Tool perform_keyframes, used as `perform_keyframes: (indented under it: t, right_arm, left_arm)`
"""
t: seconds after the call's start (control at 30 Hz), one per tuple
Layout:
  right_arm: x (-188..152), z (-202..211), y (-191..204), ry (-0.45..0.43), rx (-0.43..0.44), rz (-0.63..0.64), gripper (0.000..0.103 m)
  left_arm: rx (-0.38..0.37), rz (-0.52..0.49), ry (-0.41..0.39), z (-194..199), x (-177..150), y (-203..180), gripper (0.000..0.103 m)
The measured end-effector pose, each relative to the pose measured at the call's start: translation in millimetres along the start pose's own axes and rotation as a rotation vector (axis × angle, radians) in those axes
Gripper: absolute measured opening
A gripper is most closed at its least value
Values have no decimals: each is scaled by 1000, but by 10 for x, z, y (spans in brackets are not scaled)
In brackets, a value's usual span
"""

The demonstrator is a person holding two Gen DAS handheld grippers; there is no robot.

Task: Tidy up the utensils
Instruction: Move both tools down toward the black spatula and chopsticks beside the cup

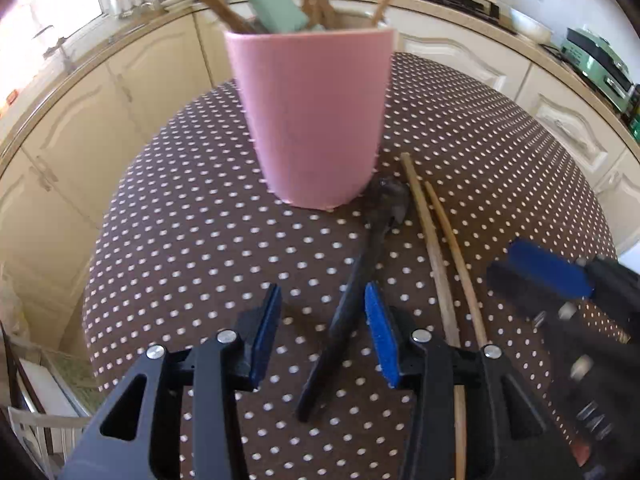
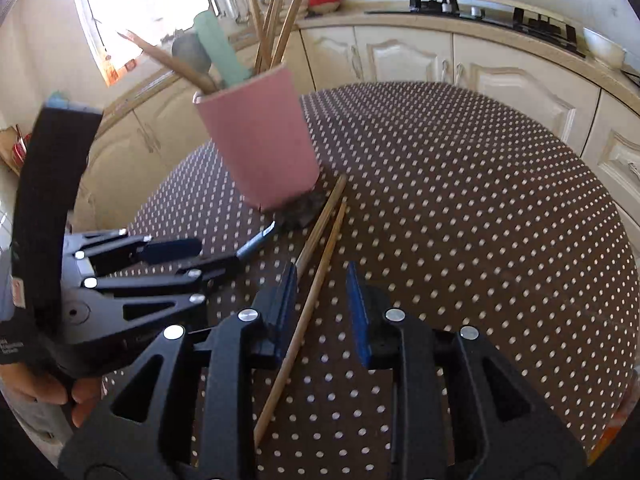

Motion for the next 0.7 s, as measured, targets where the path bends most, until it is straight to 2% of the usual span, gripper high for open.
perform_keyframes:
  t: [0.07, 0.17, 0.37, 0.43, 0.53, 0.7]
  right_arm:
    - [-55, -32, 38, 20, -4, 21, 26]
    - [-99, -108, 57, 58, -41, 50, 26]
    - [-117, -209, 87, 130, -47, 113, 25]
    - [-72, -253, 79, 152, -40, 125, 20]
    - [39, -349, 18, 206, -8, 113, 18]
    - [130, -450, 43, 258, -18, 140, 17]
  left_arm:
    - [11, 3, 0, -5, -23, -4, 39]
    - [6, 5, 11, 9, -75, -41, 20]
    - [-33, 26, 69, 66, -256, -121, 16]
    - [-63, 34, 83, 101, -299, -138, 16]
    - [-33, 21, 90, 88, -242, -128, 16]
    - [-8, -4, 115, -47, -58, -220, 20]
Point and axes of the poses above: each gripper's, at about its wrist camera, not at the fingertips, and z roughly against the way its jaws point, y to its left, x to its top, the point moved 6 cm from there along -z, roughly the way its jaws point, and after that the axes turned 11 degrees about -x, right-handed, at the moved point
